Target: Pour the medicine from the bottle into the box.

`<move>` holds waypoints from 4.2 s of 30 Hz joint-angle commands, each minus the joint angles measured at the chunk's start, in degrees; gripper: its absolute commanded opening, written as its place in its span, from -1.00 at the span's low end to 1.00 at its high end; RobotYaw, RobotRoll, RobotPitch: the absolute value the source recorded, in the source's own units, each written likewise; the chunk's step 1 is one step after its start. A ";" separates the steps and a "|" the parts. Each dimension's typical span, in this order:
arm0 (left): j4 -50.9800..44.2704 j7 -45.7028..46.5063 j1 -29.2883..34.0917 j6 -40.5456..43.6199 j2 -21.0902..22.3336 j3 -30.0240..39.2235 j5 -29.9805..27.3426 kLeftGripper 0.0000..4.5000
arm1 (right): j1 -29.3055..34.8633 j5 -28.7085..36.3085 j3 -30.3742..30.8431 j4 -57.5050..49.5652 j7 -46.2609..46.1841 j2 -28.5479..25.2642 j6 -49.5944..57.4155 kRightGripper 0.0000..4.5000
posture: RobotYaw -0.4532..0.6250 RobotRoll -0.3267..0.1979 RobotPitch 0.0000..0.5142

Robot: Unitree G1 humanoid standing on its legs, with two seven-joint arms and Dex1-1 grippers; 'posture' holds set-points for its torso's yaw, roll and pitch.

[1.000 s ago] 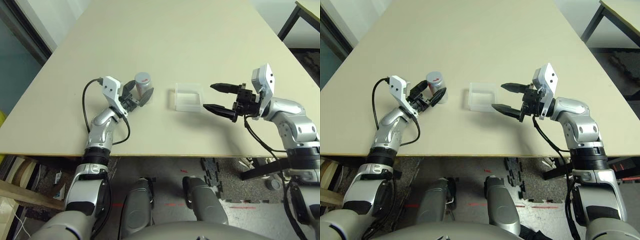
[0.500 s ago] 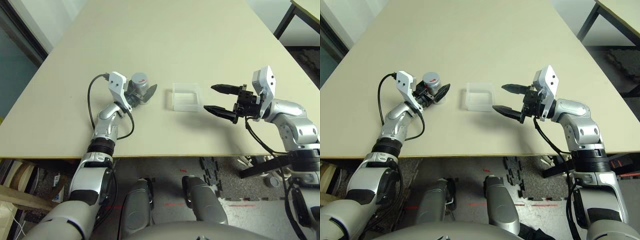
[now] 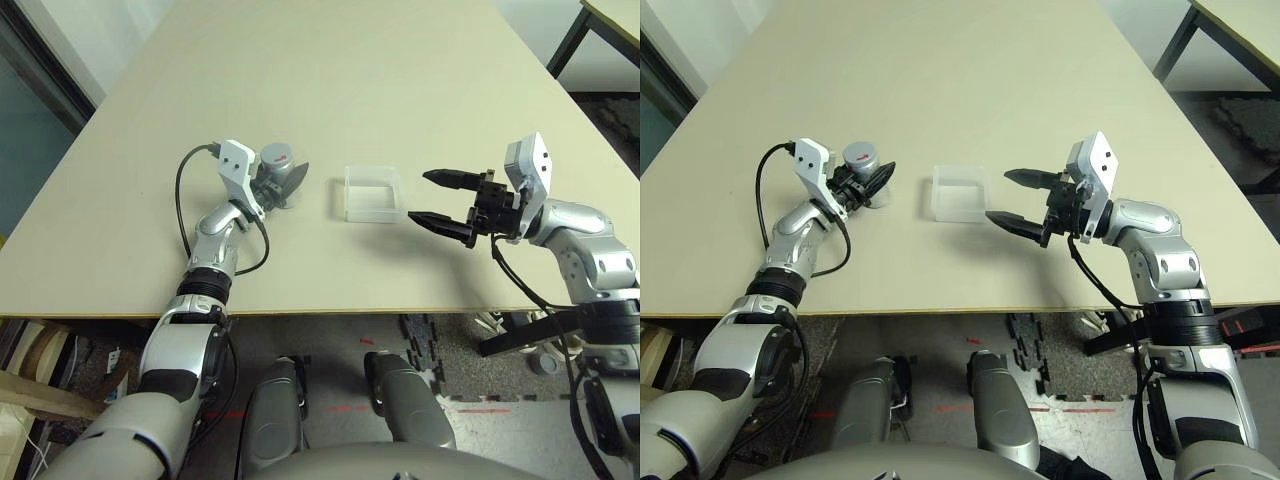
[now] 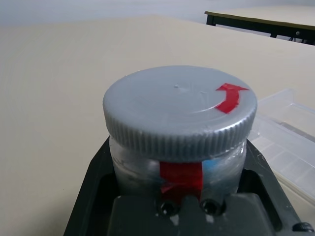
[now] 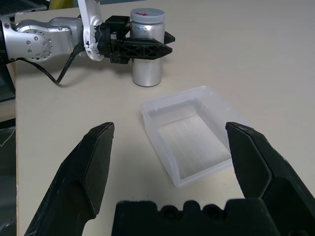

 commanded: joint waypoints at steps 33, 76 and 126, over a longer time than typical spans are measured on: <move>-24.37 -17.61 -5.15 30.62 1.18 -6.58 -5.28 0.17 | -24.88 0.76 5.37 10.69 -0.47 7.64 10.96 1.00 | -0.67 0.25 -0.53; -10.96 -21.96 -13.89 21.95 -2.38 -8.12 -1.62 0.17 | -31.33 -2.55 5.89 18.60 3.15 12.10 8.14 0.15 | -0.70 0.25 -0.49; -12.44 -24.26 -13.44 23.52 -3.12 -8.48 -1.68 0.17 | -41.53 -4.40 1.99 42.29 18.75 14.76 -3.69 1.00 | -0.70 0.25 -0.45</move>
